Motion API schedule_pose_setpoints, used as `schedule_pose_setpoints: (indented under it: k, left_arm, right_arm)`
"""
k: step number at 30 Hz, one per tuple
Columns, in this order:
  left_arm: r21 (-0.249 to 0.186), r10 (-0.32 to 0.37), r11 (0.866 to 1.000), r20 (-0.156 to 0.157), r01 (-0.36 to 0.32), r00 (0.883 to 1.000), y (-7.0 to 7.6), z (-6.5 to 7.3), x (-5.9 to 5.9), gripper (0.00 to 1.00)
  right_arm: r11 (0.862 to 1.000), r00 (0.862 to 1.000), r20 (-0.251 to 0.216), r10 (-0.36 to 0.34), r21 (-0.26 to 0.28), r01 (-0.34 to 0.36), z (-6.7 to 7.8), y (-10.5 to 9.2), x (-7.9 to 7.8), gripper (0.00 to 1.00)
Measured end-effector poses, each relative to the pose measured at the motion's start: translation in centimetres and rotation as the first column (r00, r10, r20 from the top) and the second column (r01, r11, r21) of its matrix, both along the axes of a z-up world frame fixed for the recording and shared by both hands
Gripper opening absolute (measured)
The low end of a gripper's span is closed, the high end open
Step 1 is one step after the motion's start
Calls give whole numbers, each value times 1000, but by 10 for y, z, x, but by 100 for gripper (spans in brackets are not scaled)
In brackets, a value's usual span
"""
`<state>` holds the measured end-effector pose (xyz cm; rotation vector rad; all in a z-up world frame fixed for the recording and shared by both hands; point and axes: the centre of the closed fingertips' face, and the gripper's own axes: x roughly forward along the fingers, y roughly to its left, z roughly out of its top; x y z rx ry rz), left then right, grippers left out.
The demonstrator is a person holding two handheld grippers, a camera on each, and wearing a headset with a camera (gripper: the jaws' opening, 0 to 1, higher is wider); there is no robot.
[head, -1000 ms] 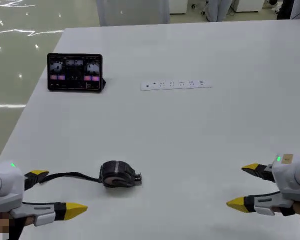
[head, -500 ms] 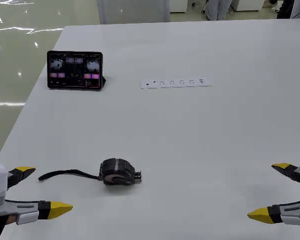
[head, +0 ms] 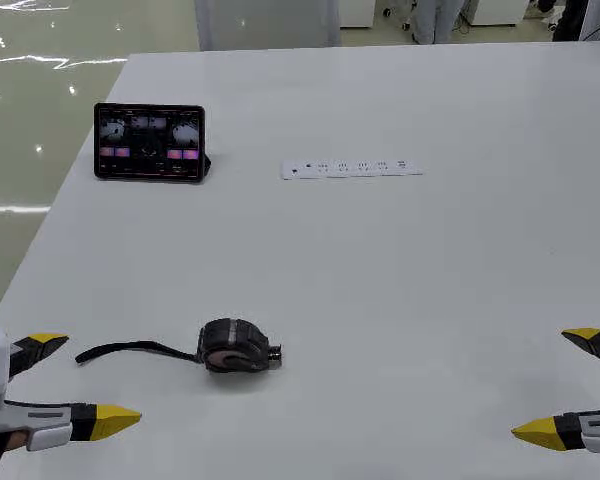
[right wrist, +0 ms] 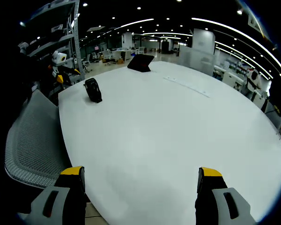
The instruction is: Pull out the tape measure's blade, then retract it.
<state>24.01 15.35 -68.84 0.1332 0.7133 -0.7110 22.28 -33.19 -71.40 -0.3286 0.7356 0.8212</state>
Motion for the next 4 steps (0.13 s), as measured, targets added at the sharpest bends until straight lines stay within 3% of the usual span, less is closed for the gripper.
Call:
schedule_pose_setpoints:
  k: [4]
  left_arm:
    - [6, -6, 1000, -3, 6, 1000, 1, -1, 0, 99]
  right_arm:
    - [1000, 1000, 3, 3, -5, -3, 0, -1, -1, 99]
